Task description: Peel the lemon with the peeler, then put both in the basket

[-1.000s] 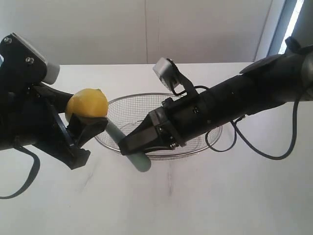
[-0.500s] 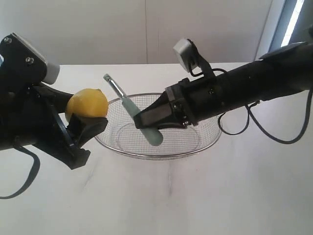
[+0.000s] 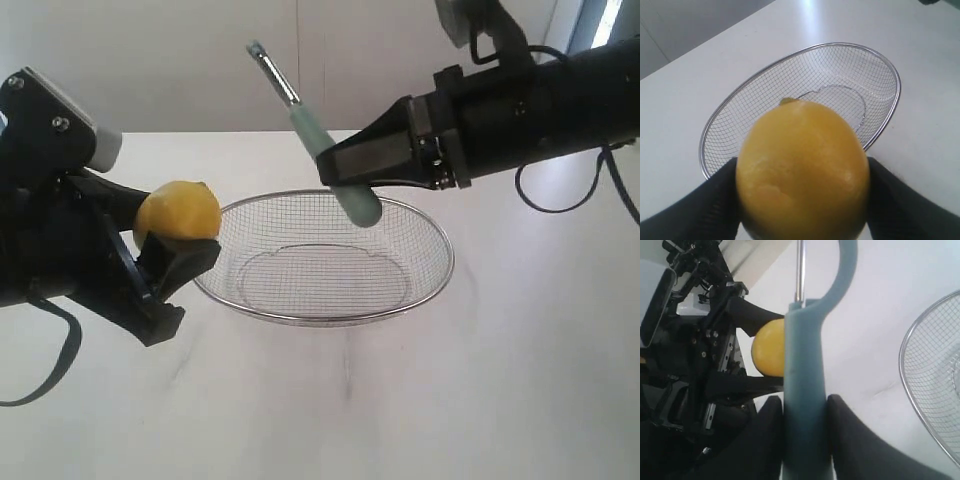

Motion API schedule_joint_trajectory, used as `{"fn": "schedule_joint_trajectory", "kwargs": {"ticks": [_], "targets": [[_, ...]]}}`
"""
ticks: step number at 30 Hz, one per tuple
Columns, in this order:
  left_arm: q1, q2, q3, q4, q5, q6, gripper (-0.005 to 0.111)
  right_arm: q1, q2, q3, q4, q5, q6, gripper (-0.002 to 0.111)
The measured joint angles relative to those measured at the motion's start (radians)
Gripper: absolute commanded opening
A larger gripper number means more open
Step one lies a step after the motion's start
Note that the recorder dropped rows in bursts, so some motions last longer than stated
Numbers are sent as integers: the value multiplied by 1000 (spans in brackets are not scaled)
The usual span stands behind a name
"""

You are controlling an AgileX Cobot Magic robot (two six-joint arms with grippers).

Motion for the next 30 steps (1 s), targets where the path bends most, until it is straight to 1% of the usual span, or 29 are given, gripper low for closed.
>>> {"fn": "schedule_joint_trajectory", "kwargs": {"ticks": [5,8,12,16,19,30], "targets": [[0,0,0,0,0,0,0,-4,-1,0,-69,-4,0,3],[0,0,0,0,0,-2,0,-4,1,22,-89,-46,0,3],[0,0,0,0,0,-4,0,-4,40,60,-85,-75,-2,3],[0,0,0,0,0,-4,0,-4,92,77,-38,-62,-2,3],[0,0,0,0,0,-7,0,15,131,77,-21,-55,-2,3],[0,0,0,0,0,-8,0,159,218,77,-9,-48,-2,3]]}}
